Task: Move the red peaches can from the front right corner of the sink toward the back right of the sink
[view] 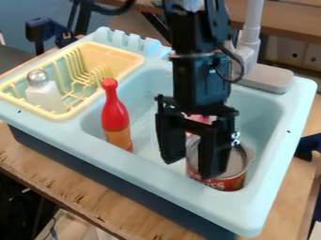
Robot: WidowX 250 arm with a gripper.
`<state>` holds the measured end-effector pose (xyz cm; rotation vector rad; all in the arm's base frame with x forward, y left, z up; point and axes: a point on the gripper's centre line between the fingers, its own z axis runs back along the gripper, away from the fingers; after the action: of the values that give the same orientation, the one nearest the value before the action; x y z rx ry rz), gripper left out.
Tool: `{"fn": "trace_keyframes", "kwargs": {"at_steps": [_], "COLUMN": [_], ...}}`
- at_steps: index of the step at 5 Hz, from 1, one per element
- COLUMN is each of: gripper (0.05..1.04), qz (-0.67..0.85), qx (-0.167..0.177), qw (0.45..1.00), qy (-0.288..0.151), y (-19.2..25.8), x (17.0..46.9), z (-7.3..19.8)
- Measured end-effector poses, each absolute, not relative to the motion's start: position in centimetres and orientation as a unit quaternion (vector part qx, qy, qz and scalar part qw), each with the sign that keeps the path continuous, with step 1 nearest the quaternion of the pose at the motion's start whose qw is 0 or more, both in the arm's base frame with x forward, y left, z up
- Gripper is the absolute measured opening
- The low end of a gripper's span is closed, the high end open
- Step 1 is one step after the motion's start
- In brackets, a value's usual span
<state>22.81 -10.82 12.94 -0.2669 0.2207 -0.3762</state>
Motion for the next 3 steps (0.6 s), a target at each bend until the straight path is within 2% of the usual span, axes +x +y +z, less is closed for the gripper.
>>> {"fn": "trace_keyframes", "kwargs": {"at_steps": [3], "gripper": [1.0], "qz": [-0.211], "qx": [-0.11], "qw": [0.964], "qy": [0.115], "y": [-12.45], "x": [22.74], "z": [12.31]}}
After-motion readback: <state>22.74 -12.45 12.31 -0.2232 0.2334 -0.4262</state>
